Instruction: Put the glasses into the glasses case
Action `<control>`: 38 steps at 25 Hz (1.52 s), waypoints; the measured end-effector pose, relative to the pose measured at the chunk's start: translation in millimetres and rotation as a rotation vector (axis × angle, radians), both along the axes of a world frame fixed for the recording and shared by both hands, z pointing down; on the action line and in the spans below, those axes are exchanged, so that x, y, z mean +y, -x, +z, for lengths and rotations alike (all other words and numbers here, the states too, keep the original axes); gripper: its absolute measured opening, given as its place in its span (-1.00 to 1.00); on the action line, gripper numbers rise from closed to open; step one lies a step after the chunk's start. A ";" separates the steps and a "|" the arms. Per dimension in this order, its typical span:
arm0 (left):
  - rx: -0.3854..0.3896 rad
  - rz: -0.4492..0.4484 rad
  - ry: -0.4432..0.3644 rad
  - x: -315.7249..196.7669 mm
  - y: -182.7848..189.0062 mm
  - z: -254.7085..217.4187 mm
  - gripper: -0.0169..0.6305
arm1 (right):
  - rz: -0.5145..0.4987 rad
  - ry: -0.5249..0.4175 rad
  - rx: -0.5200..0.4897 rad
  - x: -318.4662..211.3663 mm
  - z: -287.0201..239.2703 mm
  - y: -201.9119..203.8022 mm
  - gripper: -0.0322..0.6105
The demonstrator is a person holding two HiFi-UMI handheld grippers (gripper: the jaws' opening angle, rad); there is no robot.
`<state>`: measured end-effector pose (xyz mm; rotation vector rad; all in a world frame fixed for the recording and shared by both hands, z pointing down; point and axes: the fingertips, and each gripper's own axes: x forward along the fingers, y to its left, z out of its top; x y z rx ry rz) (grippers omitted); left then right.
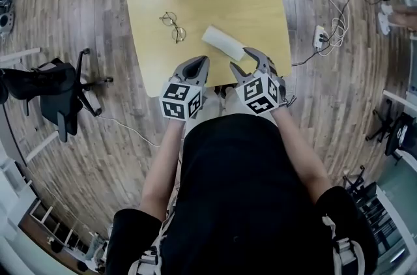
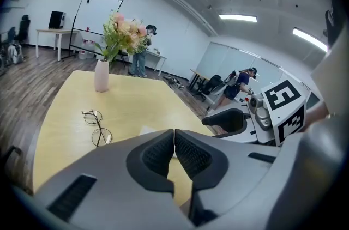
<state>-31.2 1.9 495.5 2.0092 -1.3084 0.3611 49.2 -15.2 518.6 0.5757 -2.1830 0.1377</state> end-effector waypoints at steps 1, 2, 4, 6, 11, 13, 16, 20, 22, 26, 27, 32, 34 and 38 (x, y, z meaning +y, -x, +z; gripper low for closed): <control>0.003 0.015 0.005 -2.3 0.5 4.3 -0.87 | 0.010 0.000 0.009 -1.0 3.7 1.3 -0.13; 0.007 0.028 0.011 -4.6 1.1 9.5 -0.87 | 0.017 0.001 0.018 -2.0 8.1 2.9 -0.10; 0.009 0.054 0.026 -8.8 2.5 22.0 -0.87 | 0.026 -0.005 0.039 -5.3 17.3 6.4 -0.07; 0.003 0.079 0.043 -11.6 3.6 34.7 -0.87 | 0.033 -0.017 0.063 -9.3 25.5 9.4 -0.06; 0.006 0.148 0.072 -19.8 2.9 61.2 -0.87 | 0.045 -0.027 0.128 -19.2 49.1 15.7 -0.04; -0.010 0.192 0.087 -22.1 1.9 70.4 -0.87 | 0.045 -0.031 0.153 -22.0 57.7 18.4 -0.03; -0.039 0.226 0.109 -26.0 2.8 83.9 -0.87 | 0.042 -0.029 0.192 -22.4 70.9 20.2 -0.03; -0.070 0.239 0.138 -31.7 5.3 100.5 -0.87 | 0.051 -0.023 0.232 -23.2 84.1 19.0 -0.03; -0.084 0.255 0.164 -33.4 5.3 109.1 -0.87 | 0.046 -0.027 0.259 -23.9 90.1 18.0 -0.01; -0.092 0.275 0.178 -36.8 6.8 118.3 -0.87 | 0.054 -0.030 0.299 -25.4 99.9 16.4 -0.01; -0.095 0.281 0.180 -37.4 7.0 119.9 -0.87 | 0.057 -0.024 0.304 -25.5 101.9 16.7 -0.01; -0.100 0.296 0.194 -40.3 6.1 127.8 -0.87 | 0.065 -0.014 0.330 -29.9 110.1 17.3 0.03; -0.099 0.296 0.198 -41.6 5.9 130.6 -0.87 | 0.066 -0.008 0.338 -30.6 114.3 17.4 0.03; -0.103 0.309 0.201 -43.6 3.1 134.0 -0.87 | 0.074 -0.006 0.341 -31.2 117.5 17.4 -0.02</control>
